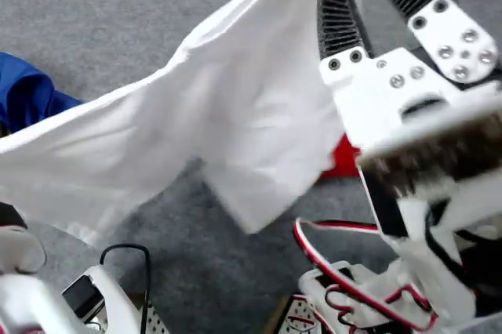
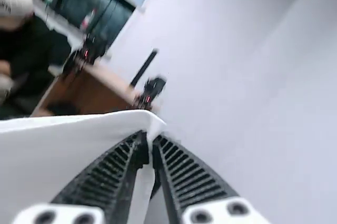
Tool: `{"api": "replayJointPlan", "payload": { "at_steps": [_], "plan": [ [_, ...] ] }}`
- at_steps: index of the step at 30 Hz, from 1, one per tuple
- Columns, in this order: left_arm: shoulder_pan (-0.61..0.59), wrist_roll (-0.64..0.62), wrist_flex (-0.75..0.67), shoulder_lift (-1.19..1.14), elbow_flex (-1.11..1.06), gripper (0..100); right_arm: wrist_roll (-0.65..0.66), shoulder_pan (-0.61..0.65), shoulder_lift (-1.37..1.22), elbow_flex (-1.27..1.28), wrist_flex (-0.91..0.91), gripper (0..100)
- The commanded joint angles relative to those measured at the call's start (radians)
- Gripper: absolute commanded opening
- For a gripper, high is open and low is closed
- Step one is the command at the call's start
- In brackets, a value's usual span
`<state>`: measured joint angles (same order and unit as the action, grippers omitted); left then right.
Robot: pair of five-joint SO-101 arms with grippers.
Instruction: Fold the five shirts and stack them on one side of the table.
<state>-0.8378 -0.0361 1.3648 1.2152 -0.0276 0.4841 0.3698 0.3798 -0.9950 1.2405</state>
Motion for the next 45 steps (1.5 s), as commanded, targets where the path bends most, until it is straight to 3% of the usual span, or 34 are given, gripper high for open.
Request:
{"api": "replayJointPlan", "payload": {
  "at_steps": [1, 11, 17, 21, 25, 29, 34, 38, 45],
  "plan": [
    [-0.003, 0.0, 0.011, -0.015, 0.087, 2, 0.032, 0.058, 0.015, -0.035, -0.103, 0.2],
    [0.0, 0.017, 0.094, -0.015, 0.262, 2, 0.034, 0.124, 0.062, -0.05, -0.11, 0.2],
    [0.009, 0.043, 0.057, -0.024, 0.114, 2, 0.032, 0.124, 0.005, -0.001, -0.06, 0.2],
    [0.017, 0.029, -0.157, -0.028, -0.189, 2, 0.029, 0.119, -0.082, 0.11, -0.112, 0.2],
    [0.1, 0.021, -0.546, -0.077, -0.537, 2, -0.048, 0.099, -0.203, 0.217, -0.252, 0.2],
    [0.141, 0.014, -0.85, -0.171, -0.671, 2, -0.135, 0.027, -0.366, 0.306, -0.456, 0.2],
    [0.23, 0.014, -1.1, -0.41, -0.671, 2, -0.178, -0.038, -0.608, 0.314, -0.666, 0.2],
    [0.275, 0.014, -1.218, -0.677, -0.58, 2, -0.178, -0.041, -0.757, 0.249, -0.715, 0.2],
    [0.285, 0.02, -1.172, -0.928, -0.368, 2, -0.233, -0.05, -0.912, 0.056, -0.621, 0.2]
  ]
}}
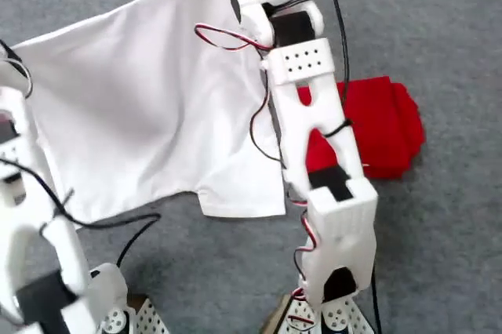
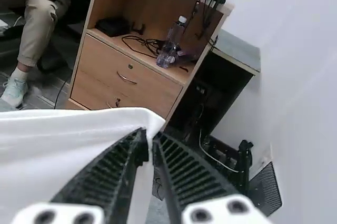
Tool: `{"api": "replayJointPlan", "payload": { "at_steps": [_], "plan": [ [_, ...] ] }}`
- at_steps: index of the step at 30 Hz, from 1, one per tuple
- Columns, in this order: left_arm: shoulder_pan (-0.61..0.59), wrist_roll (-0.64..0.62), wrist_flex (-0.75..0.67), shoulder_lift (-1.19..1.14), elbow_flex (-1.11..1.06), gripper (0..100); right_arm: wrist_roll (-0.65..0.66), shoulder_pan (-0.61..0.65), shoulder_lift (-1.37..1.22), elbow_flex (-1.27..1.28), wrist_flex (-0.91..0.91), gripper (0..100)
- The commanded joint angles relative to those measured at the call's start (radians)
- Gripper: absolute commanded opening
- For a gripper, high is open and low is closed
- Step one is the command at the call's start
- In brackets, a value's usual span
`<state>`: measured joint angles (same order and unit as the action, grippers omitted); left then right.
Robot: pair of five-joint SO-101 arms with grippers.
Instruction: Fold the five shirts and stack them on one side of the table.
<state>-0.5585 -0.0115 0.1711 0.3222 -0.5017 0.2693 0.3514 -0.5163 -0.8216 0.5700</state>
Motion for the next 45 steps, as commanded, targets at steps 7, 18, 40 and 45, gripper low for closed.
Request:
{"api": "replayJointPlan", "payload": {
  "at_steps": [7, 18, 40, 45],
  "plan": [
    [0.012, -0.003, 0.371, 0.027, 0.141, 2, -0.011, -0.031, -0.008, -0.311, 0.503, 0.2],
    [0.015, 0.029, 0.865, 0.325, 0.071, 2, 0.123, 0.016, 0.004, -0.665, 1.218, 0.2],
    [-0.041, 0.068, 0.683, 0.573, -0.514, 2, 0.16, 0.09, 0.708, 0.705, 0.994, 0.2],
    [-0.041, 0.068, 0.623, 0.573, -0.585, 2, 0.164, 0.087, 0.934, 1.147, 0.818, 0.2]
  ]
}}
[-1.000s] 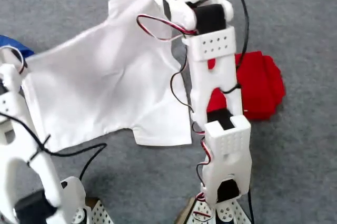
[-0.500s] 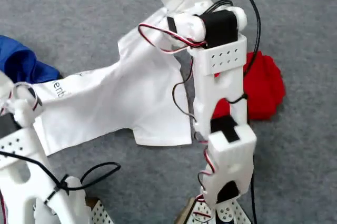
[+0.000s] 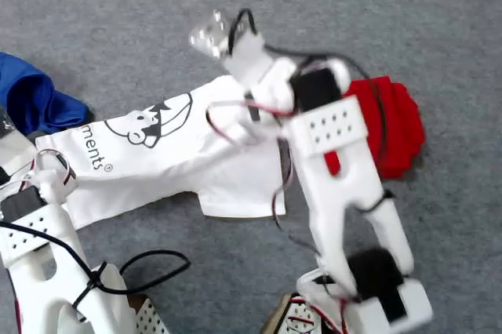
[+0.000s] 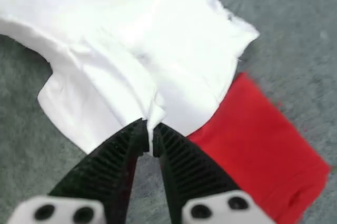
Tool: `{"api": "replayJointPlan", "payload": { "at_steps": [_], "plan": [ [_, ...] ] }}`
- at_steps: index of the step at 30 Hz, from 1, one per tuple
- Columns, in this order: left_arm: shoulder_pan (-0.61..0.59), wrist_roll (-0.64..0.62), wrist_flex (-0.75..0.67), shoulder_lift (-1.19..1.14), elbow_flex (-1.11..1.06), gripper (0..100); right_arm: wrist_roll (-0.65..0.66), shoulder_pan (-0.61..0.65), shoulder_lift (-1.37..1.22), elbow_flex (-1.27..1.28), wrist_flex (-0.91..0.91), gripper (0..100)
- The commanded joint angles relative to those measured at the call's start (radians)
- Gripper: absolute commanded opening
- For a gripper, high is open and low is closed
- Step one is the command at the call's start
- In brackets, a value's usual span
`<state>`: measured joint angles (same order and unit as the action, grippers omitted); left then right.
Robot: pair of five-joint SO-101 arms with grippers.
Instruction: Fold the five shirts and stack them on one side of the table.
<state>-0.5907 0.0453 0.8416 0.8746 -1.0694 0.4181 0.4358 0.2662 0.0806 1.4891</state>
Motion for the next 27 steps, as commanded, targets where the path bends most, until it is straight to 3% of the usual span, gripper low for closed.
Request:
{"api": "replayJointPlan", "payload": {
  "at_steps": [1, 7, 15, 22, 27],
  "plan": [
    [-0.009, 0.011, -0.063, 0.021, -0.029, 2, 0.028, 0.002, 0.191, 0.328, -0.13, 0.2],
    [-0.009, 0.011, -0.144, 0.019, -0.087, 2, 0.038, 0.002, 0.387, 0.638, -0.232, 0.2],
    [-0.043, 0.009, -0.221, 0.019, -0.106, 2, 0.072, 0.004, 0.492, 0.773, -0.233, 0.2],
    [-0.072, 0.009, -0.207, 0.019, -0.094, 2, 0.074, 0.01, 0.496, 0.794, -0.252, 0.3],
    [-0.052, 0.025, -0.15, 0.019, -0.103, 2, 0.146, 0.01, 0.496, 0.851, -0.262, 3.4]
  ]
}}
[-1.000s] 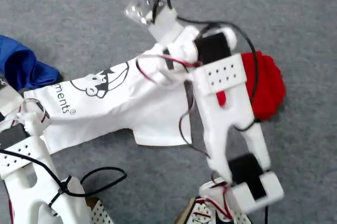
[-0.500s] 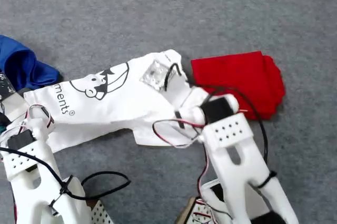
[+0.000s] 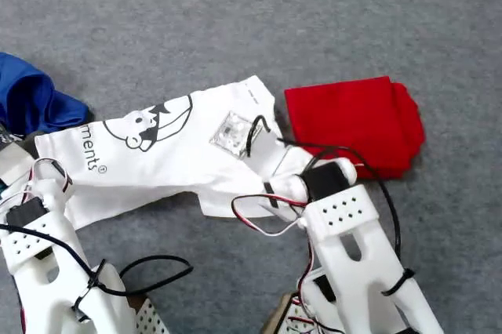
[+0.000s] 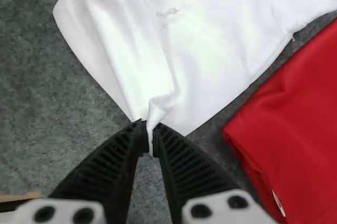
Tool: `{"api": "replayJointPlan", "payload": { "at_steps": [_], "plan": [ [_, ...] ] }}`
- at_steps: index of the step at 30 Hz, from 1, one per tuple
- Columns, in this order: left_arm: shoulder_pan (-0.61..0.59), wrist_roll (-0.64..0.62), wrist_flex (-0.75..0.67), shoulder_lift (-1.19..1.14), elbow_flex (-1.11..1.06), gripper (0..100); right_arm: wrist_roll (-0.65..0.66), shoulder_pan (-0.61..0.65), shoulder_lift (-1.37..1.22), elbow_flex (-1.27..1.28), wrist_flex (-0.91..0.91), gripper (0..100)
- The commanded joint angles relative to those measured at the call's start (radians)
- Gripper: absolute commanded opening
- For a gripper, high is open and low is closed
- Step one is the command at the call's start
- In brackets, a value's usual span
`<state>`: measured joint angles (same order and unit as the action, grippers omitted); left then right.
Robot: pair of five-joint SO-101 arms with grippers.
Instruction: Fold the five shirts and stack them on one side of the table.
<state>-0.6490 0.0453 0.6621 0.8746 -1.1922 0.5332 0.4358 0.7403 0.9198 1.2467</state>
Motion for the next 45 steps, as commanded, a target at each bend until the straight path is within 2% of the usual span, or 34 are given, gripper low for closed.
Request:
{"api": "replayJointPlan", "payload": {
  "at_steps": [1, 3, 7, 10, 14, 16, 17, 19, 22, 27, 30, 36, 45],
  "plan": [
    [0.009, 0.077, 0.057, 0.019, 0.018, 3, 0.034, 0.007, 0.025, 0.019, -0.018, 6.3],
    [0.032, 0.176, 0.117, 0.022, 0.017, 6, 0.032, 0.004, 0.028, 0.021, -0.011, 13.6],
    [0.029, 0.198, 0.164, 0.03, 0.018, 14, 0.041, 0.007, 0.03, -0.016, 0.029, 22.3],
    [0.028, 0.199, 0.201, 0.031, 0.051, 19, 0.043, 0.002, 0.03, -0.082, 0.058, 22.4],
    [-0.037, 0.196, 0.33, 0.031, 0.221, 20, 0.104, -0.002, 0.027, -0.232, 0.126, 19.2],
    [-0.084, 0.193, 0.407, 0.025, 0.353, 17, 0.103, -0.028, 0.019, -0.321, 0.12, 4.3],
    [-0.095, 0.192, 0.437, 0.021, 0.417, 12, 0.103, -0.035, 0.016, -0.355, 0.095, 0.0],
    [-0.091, 0.164, 0.456, 0.015, 0.508, 1, 0.101, -0.041, -0.016, -0.414, 0.055, 4.5],
    [-0.011, 0.054, 0.453, -0.027, 0.551, 3, 0.066, -0.036, -0.136, -0.47, -0.044, 0.2],
    [0.152, -0.087, 0.327, -0.216, 0.525, 2, -0.005, -0.033, -0.461, -0.595, -0.173, 0.4],
    [0.18, -0.146, 0.235, -0.381, 0.528, 2, -0.034, -0.019, -0.665, -0.717, -0.198, 0.4],
    [0.183, -0.158, 0.126, -0.696, 0.612, 2, -0.103, -0.022, -1.061, -1.03, -0.172, 0.3],
    [0.175, -0.155, 0.115, -1.038, 0.847, 2, -0.127, -0.036, -1.535, -1.58, 0.034, 0.3]
  ]
}}
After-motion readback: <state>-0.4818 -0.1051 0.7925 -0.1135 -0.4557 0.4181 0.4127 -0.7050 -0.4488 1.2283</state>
